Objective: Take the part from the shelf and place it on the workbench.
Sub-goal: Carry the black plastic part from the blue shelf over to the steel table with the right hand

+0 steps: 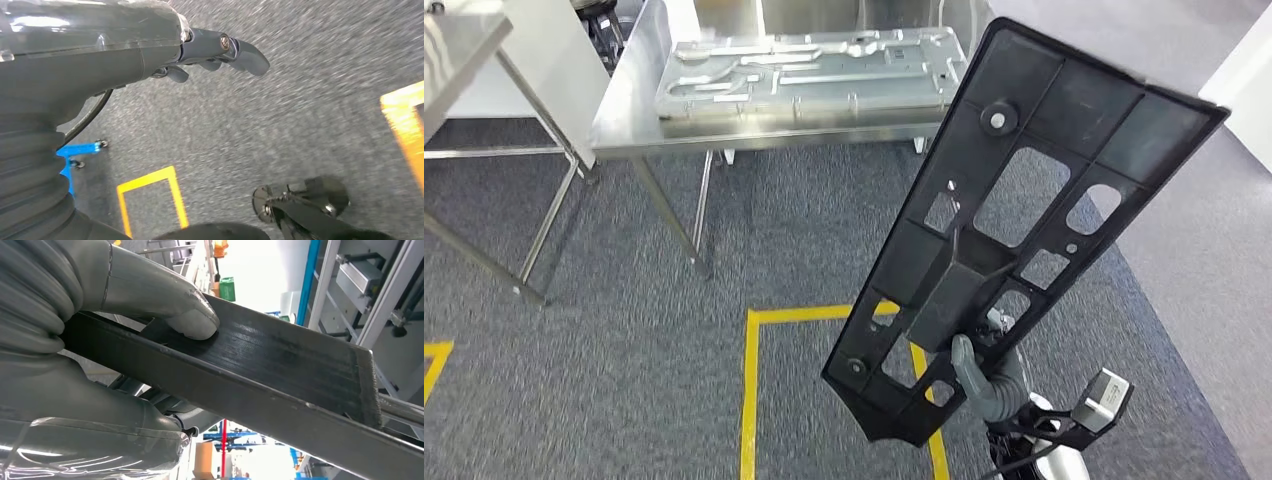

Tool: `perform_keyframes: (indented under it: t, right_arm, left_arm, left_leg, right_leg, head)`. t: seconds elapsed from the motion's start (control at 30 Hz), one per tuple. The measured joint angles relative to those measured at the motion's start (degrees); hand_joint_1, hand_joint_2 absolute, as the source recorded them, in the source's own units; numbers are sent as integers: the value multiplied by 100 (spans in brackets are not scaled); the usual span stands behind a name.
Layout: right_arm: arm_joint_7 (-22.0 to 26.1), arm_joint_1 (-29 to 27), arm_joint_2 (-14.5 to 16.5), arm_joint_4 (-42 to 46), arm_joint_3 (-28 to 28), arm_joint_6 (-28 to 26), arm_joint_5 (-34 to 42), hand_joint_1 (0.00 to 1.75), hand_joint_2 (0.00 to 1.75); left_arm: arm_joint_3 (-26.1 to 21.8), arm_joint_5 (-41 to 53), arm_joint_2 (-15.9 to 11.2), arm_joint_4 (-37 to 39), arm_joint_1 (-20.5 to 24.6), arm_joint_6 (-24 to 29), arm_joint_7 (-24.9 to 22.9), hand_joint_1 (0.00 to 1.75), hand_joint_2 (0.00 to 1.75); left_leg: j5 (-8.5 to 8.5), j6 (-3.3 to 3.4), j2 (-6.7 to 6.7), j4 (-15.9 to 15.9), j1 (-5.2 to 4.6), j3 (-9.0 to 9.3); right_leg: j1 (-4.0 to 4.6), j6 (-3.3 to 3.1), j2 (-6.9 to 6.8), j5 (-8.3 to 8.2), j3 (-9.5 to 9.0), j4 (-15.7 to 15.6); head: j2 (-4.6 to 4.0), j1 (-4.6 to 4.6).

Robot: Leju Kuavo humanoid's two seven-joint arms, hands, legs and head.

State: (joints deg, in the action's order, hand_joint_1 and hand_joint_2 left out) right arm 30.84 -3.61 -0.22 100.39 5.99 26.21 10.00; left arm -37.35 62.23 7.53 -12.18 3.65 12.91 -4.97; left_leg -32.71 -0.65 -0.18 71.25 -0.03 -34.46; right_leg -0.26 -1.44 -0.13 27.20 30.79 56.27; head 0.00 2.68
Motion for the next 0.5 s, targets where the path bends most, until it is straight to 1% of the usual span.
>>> perform_keyframes:
  t: [0.03,0.07,0.1,0.13,0.17,0.2,0.23,0.27,0.3,0.33,0.37,0.4,0.43,0.47,0.5]
  right_arm:
    - [-1,-1,0,0,0,5,-1,175,175]
    - [-2,-2,0,0,0,10,-1,175,175]
    - [-2,-2,0,0,0,15,0,175,175]
    - [-2,-3,0,0,0,20,0,175,175]
    - [-2,-4,0,-1,0,24,0,175,175]
    - [-2,-5,0,-5,0,30,-1,175,175]
    - [-3,-7,1,-9,0,38,-2,175,175]
    - [-6,-8,1,-9,0,44,-3,175,175]
    - [-9,-5,2,-7,0,50,-4,175,175]
    - [-10,3,2,4,0,53,-4,175,175]
    - [-10,13,1,16,0,53,-4,175,175]
    - [-8,27,1,24,0,54,-3,175,175]
    - [-5,37,0,30,0,54,-1,175,175]
    - [-4,36,0,31,0,53,0,175,175]
    - [-4,34,0,31,0,54,1,175,175]
  left_arm:
    - [-2,-1,-3,0,-6,4,-2,0,175]
    - [-3,-1,-7,1,-18,6,-4,0,175]
    - [-5,-1,-9,1,-33,8,-7,0,175]
    - [-7,-1,-12,1,-48,9,-6,0,175]
    - [-8,-1,-14,1,-65,9,-6,0,175]
    - [-10,-1,-17,1,-81,9,-6,0,175]
    - [-11,-1,-19,1,-93,9,-7,0,175]
    - [-12,0,-20,1,-100,9,-7,0,175]
    - [-13,1,-21,1,-99,9,-6,0,175]
    - [-13,3,-15,1,-92,8,-4,0,175]
    - [-13,4,-10,1,-81,8,-1,0,175]
    - [-13,5,-5,1,-71,8,3,0,175]
    - [-13,7,-1,1,-63,8,6,0,175]
    - [-13,7,0,1,-59,9,8,0,175]
    - [-14,7,0,1,-63,9,9,0,175]
  left_leg:
    - [-237,-15,-1,191,1,-236]
    - [-449,-17,-2,214,1,-390]
    - [-544,-9,-2,90,0,-476]
    - [-459,15,-2,-150,-2,-510]
    - [-125,54,-1,-477,-9,-521]
    - [353,93,-9,-786,-26,-522]
    - [748,128,-13,-1002,-45,-502]
    - [1030,159,-20,-1135,-66,-473]
    - [1097,186,-26,-1178,-83,-419]
    - [1028,213,-28,-1204,-78,-335]
    - [987,245,-32,-1251,-68,-249]
    - [936,271,-33,-1298,-52,-150]
    - [883,287,-36,-1340,-31,-48]
    - [808,296,-38,-1368,-19,51]
    - [724,296,-42,-1384,-5,155]
  right_leg:
    - [4,-5,13,80,-95,-4]
    - [7,-7,29,163,-197,-5]
    - [10,-5,46,251,-311,-5]
    - [16,-2,58,344,-427,-6]
    - [22,4,66,440,-535,-10]
    - [35,18,75,537,-640,-4]
    - [41,44,87,625,-717,-12]
    - [39,78,98,687,-799,-24]
    - [38,121,109,690,-845,8]
    - [33,161,112,632,-814,122]
    - [29,193,105,501,-712,376]
    - [28,224,96,353,-491,752]
    - [21,248,87,275,-214,1165]
    - [8,267,79,325,81,1529]
    - [-6,290,75,522,355,1769]
  head:
    - [0,0]
    - [0,0]
    - [0,0]
    - [0,-1]
    - [0,-1]
    - [0,-2]
    - [0,-2]
    - [0,-2]
    - [0,-2]
    - [0,-1]
    - [0,-1]
    - [0,-2]
    - [0,-2]
    - [0,-2]
    - [0,-2]
